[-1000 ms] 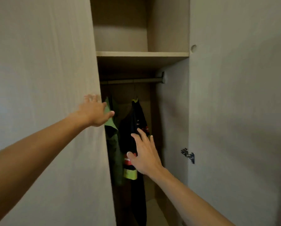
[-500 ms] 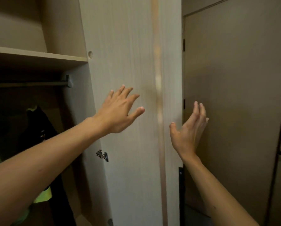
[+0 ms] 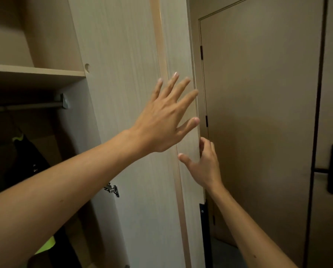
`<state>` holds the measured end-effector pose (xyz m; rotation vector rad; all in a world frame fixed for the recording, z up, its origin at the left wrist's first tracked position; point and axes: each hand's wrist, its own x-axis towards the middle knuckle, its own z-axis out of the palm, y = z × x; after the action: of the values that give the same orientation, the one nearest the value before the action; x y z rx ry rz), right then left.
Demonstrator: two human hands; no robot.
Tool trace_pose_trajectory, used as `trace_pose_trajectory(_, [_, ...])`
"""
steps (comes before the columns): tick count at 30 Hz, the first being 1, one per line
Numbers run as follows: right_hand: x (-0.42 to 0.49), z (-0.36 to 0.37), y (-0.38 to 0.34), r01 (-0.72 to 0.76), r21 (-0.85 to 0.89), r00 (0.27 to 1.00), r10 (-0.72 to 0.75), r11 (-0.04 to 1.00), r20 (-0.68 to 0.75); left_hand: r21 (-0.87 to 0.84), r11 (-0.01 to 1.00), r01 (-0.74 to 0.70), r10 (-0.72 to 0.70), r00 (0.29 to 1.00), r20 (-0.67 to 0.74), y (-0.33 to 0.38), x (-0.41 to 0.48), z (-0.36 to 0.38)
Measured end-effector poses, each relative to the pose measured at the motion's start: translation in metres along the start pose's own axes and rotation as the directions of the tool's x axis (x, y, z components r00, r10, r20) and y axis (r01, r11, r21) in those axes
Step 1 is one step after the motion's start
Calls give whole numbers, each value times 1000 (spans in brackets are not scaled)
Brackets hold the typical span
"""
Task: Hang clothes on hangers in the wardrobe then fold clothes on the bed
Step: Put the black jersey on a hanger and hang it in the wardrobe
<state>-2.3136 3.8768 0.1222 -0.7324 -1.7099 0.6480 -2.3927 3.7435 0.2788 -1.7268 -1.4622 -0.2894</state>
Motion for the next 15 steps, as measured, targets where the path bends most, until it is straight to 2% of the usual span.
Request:
trace_pose_trajectory(4, [-35,6,-25,118,162,990,-103,980,-97,170,974,-153,163,985,-50,6,6,-25])
trace_pose_trajectory(7, [-64,18,-50,168,227,983,-145,959,-112,264,938,-225,226,974,28,2,1,-42])
trace_pose_trajectory(9, [-85,27,-64,210,329,978,-200,921,-67,323,923,-208,190,978,87,-4,-8,-49])
trace_pose_trajectory(11, [-109,36,-79,186,403,976,-217,896,33,378,916,-137,95,987,130,-13,-22,-55])
trace_pose_trajectory(13, [-132,52,-91,162,420,967,-229,893,115,459,886,-58,-12,989,150,-21,-39,-61])
trace_pose_trajectory(15, [-151,72,-103,239,415,946,-307,878,105,549,836,8,-124,977,175,-26,-57,-69])
